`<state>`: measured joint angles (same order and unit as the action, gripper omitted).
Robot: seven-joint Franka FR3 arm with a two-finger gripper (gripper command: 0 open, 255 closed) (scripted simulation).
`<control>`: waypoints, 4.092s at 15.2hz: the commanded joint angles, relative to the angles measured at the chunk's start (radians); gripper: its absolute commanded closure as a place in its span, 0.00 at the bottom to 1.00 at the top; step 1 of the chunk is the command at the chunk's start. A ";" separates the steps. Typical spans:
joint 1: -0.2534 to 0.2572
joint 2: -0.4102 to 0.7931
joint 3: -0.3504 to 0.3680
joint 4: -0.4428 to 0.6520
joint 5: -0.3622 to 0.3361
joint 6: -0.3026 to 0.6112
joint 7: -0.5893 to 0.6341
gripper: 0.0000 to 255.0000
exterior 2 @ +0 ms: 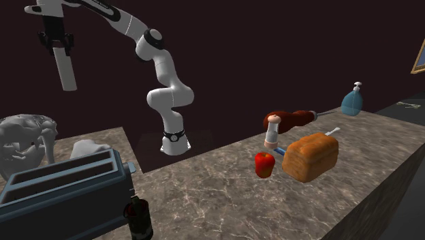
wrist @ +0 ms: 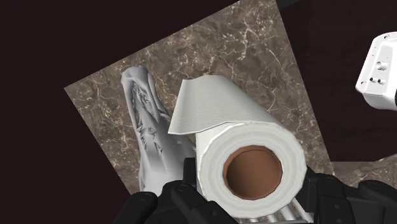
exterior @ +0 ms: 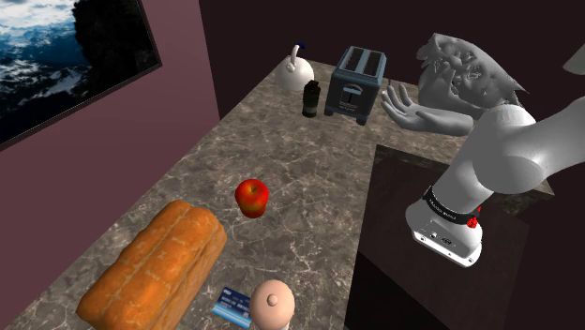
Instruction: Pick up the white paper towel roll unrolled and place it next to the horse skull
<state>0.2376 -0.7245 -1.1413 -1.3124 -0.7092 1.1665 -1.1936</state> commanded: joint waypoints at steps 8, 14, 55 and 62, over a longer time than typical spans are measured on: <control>-0.097 -0.084 0.046 -0.206 -0.024 0.102 0.052 1.00; -0.139 -0.133 0.051 -0.318 -0.046 0.164 0.078 1.00; -0.253 -0.337 -0.162 -0.816 -0.277 0.543 0.190 1.00; -0.253 -0.342 -0.179 -0.829 -0.292 0.560 0.194 1.00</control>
<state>-0.0151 -1.0669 -1.3204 -2.1414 -1.0007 1.7262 -0.9994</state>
